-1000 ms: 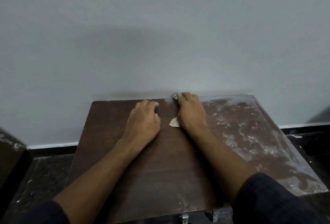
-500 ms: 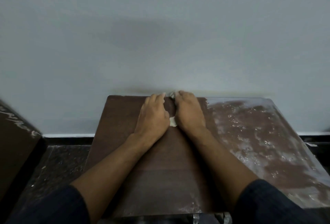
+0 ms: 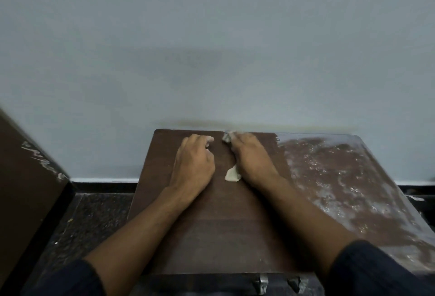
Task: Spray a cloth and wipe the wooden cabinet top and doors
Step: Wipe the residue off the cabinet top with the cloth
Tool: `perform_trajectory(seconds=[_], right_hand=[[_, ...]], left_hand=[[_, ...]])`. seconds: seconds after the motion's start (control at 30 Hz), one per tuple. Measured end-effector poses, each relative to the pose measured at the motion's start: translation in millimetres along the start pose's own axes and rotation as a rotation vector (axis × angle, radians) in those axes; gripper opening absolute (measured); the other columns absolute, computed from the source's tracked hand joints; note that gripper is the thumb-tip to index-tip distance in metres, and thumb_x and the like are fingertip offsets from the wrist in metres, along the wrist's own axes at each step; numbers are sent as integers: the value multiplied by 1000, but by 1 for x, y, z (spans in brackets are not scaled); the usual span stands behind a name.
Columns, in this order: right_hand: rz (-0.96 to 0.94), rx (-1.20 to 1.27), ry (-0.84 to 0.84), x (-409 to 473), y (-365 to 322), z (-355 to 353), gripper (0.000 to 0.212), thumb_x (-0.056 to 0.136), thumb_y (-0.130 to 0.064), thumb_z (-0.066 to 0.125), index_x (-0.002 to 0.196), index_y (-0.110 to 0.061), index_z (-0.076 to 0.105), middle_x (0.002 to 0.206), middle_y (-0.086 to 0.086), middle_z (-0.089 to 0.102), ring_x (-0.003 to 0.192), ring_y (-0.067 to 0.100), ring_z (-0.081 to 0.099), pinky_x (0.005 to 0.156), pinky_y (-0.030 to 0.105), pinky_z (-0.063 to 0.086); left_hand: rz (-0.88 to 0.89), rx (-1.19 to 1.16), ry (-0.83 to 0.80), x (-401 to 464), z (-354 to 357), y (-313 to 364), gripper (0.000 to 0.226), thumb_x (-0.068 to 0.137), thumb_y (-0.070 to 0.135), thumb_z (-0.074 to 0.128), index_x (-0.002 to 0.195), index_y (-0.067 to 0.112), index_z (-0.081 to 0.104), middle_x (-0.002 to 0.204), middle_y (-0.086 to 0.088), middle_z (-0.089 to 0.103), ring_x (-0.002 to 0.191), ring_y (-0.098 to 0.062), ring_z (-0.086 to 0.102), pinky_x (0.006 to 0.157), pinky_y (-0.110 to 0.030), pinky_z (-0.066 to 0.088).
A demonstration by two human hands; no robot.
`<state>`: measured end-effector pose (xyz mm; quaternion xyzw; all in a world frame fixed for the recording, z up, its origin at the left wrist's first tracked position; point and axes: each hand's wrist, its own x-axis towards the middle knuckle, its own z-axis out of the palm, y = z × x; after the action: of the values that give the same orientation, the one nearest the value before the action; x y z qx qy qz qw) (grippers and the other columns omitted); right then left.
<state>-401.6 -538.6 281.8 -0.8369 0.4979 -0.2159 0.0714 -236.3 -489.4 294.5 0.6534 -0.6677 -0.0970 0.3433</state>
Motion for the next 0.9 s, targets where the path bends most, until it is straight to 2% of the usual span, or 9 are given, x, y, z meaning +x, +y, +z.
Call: perform_trajectory(seconds=[0.13, 0.23, 0.3, 0.37, 0.47, 0.57, 0.67, 0.77, 0.9], right_hand=[[-302, 103, -74, -27, -30, 8, 38, 103, -20, 48, 140, -16, 54, 144, 0, 56, 130, 14, 49, 115, 27, 32], [-72, 96, 16, -9, -5, 9, 31, 103, -22, 46, 131, -22, 60, 134, 0, 61, 125, 18, 52, 111, 31, 38], [114, -3, 39, 14, 5, 16, 37, 99, -15, 49, 135, -14, 57, 133, 9, 59, 123, 26, 51, 109, 34, 38], [129, -35, 15, 34, -13, 27, 41, 93, -9, 51, 133, -8, 57, 130, 14, 60, 120, 32, 52, 107, 36, 36], [-18, 45, -39, 45, -51, 40, 31, 94, -10, 50, 121, -5, 63, 120, 16, 64, 114, 34, 57, 103, 39, 38], [-75, 87, -20, 36, -44, 31, 34, 100, -15, 50, 132, -10, 60, 134, 11, 60, 125, 26, 50, 111, 34, 34], [96, 8, 78, 18, -4, 16, 38, 99, -19, 51, 137, -18, 56, 138, 6, 58, 126, 21, 47, 112, 26, 30], [341, -150, 84, 13, 18, 11, 54, 91, -11, 58, 143, -8, 47, 140, 13, 51, 128, 28, 43, 115, 34, 29], [358, -195, 96, 29, -6, 28, 53, 91, -9, 53, 142, -1, 44, 137, 17, 51, 128, 32, 44, 115, 37, 27]], left_hand=[[-19, -15, 18, 1, -12, -6, 32, 91, 13, 47, 118, 14, 63, 115, -2, 62, 111, -21, 52, 98, -40, 45], [-1, 18, 20, -2, -24, -17, 30, 93, 15, 50, 120, 14, 63, 114, -1, 62, 110, -19, 52, 98, -36, 45], [-11, 32, 5, -4, -29, -23, 31, 93, 17, 50, 121, 16, 63, 113, 1, 62, 110, -15, 52, 97, -32, 44], [-12, 41, 4, -2, -30, -25, 31, 92, 17, 51, 121, 16, 63, 113, 0, 62, 110, -18, 52, 97, -33, 44], [-28, 41, 1, 7, -25, -24, 30, 90, 15, 50, 116, 13, 64, 113, -6, 63, 108, -24, 53, 97, -38, 44], [-22, 25, -2, 14, -23, -24, 29, 89, 15, 51, 115, 14, 64, 111, -6, 63, 108, -23, 53, 96, -38, 45], [13, 44, -3, 17, -21, -29, 32, 90, 17, 55, 121, 13, 63, 113, -3, 64, 110, -20, 54, 98, -37, 45], [23, 58, -20, 18, -16, -33, 33, 91, 19, 55, 123, 14, 62, 116, 0, 63, 112, -17, 53, 100, -36, 46], [40, 59, -24, 17, -13, -32, 34, 88, 18, 57, 121, 12, 63, 115, -3, 63, 111, -21, 54, 99, -39, 46]])
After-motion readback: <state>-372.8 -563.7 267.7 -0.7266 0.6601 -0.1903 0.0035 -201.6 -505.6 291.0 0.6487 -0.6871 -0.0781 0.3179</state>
